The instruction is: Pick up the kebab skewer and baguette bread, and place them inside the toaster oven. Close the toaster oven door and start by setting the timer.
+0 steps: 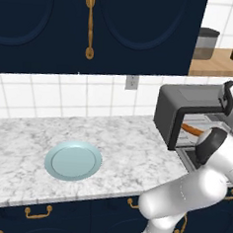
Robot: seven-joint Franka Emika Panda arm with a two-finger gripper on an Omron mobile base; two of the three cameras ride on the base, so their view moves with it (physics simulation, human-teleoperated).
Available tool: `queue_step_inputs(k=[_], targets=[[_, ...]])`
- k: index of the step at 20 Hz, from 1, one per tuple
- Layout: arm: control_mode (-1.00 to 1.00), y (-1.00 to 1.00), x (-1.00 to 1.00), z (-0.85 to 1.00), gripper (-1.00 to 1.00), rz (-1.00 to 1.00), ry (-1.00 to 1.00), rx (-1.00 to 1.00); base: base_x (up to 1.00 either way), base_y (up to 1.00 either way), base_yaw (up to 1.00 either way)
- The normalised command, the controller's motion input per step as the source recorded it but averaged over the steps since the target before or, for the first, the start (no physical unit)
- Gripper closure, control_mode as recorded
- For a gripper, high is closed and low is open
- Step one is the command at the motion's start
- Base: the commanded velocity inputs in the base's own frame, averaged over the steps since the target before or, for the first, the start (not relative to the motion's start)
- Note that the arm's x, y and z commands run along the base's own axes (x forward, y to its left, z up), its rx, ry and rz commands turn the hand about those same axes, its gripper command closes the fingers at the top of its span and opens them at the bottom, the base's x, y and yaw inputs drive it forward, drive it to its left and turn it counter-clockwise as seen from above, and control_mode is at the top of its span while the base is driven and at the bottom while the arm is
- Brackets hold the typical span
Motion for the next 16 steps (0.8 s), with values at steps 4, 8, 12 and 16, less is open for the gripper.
queue_step_inputs(k=[4,8,12,16], targets=[[-1.00,0.21,-0.58,0.04,-1.00,-0.02,0.12,0.02,0.00,0.00,0.00],[-1.00,0.36,-0.86,-0.08,-1.00,-0.14,0.07,0.06,0.00,0.00,0.00],[-1.00,0.74,-0.88,-0.34,-1.00,-0.21,-0.01,0.04,0.00,0.00,0.00],[-1.00,0.85,-0.23,-0.21,-1.00,-0.32,0.00,-0.03,0.00,0.00,0.00]])
